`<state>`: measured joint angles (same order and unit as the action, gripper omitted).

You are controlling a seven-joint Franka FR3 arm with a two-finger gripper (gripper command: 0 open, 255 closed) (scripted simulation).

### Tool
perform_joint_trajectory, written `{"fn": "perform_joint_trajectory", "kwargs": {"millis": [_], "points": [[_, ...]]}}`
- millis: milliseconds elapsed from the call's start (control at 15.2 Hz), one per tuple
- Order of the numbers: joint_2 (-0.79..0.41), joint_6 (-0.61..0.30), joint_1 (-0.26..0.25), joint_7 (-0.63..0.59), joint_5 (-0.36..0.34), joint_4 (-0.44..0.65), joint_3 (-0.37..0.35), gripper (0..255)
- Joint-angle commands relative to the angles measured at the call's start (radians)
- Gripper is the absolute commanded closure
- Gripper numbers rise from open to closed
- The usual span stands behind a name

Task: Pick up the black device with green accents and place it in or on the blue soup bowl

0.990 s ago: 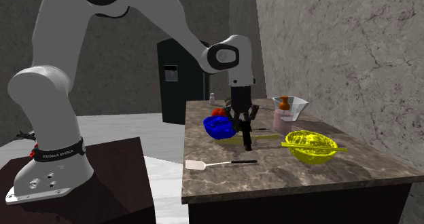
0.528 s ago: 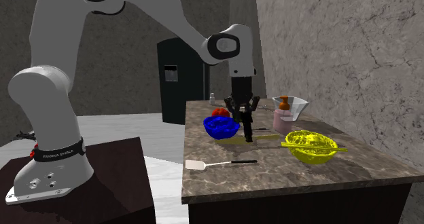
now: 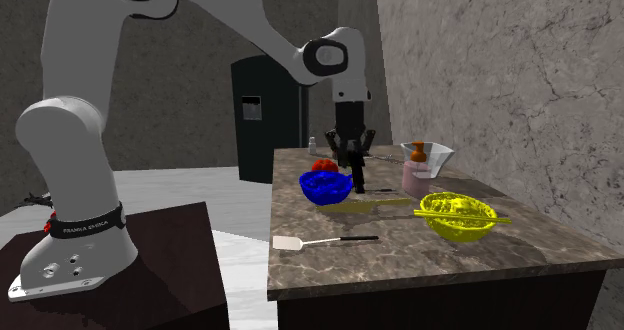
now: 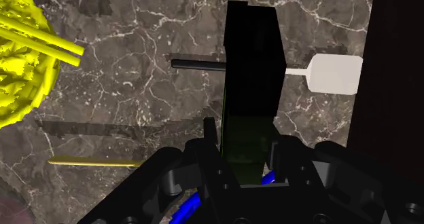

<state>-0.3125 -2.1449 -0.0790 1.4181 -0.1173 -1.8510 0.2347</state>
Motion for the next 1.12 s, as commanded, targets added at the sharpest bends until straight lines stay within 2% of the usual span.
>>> {"fn": "perform_joint_trajectory", "kwargs": {"millis": [0, 462, 990, 1056], "points": [[0.0, 0.01, -0.026, -0.04, -0.003, 0.004, -0.012, 255], [-0.04, 0.061, -0.122, -0.183, -0.005, 0.073, -0.063, 255], [-0.14, 0.146, -0.227, -0.332, 0.001, 0.235, -0.117, 255], [-0.145, 0.135, -0.227, -0.333, 0.001, 0.229, -0.117, 255]]}}
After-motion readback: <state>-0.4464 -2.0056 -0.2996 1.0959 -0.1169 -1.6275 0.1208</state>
